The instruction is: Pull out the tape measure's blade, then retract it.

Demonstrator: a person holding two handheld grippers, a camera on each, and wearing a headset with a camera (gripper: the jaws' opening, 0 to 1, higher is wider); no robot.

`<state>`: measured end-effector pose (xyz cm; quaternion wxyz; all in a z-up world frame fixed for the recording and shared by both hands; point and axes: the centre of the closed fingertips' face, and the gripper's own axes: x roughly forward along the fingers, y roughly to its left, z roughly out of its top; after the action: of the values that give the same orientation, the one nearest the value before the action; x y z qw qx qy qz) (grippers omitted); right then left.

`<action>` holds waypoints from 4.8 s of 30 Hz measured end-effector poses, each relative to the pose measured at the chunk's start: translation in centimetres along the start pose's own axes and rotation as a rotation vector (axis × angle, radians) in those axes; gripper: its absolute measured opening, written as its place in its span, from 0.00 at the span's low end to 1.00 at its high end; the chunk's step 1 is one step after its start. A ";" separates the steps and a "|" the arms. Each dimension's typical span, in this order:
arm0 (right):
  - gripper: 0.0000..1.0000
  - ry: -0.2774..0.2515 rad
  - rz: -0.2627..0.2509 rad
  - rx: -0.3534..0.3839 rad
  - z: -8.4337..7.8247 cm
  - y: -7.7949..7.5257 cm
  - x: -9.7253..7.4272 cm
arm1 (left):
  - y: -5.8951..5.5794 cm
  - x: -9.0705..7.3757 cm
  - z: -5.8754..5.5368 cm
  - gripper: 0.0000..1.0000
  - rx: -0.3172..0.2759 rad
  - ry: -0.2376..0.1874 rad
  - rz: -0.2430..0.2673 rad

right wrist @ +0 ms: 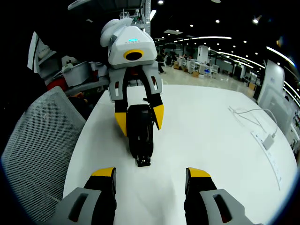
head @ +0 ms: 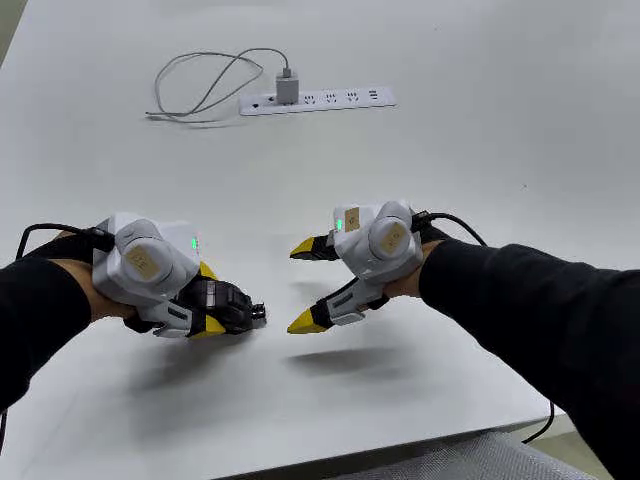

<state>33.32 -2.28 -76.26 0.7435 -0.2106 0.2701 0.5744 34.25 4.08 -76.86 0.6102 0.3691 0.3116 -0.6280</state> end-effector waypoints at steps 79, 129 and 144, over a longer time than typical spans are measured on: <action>0.09 0.157 0.081 -0.054 -1.1 1.0 5.5 | 0.1 -0.1 0.0 0.31 0.016 -0.034 0.010; 0.09 0.177 0.075 -0.029 -2.0 0.6 4.3 | 0.2 -0.1 -0.1 0.31 -0.001 -0.046 0.027; 0.09 0.181 0.068 -0.020 -2.4 0.5 4.0 | 0.2 -0.2 0.0 0.31 -0.005 -0.047 0.028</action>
<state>33.23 -0.66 -80.66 0.6940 -0.2600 0.3375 0.5804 34.46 4.16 -76.69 0.6270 0.3570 0.2936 -0.6270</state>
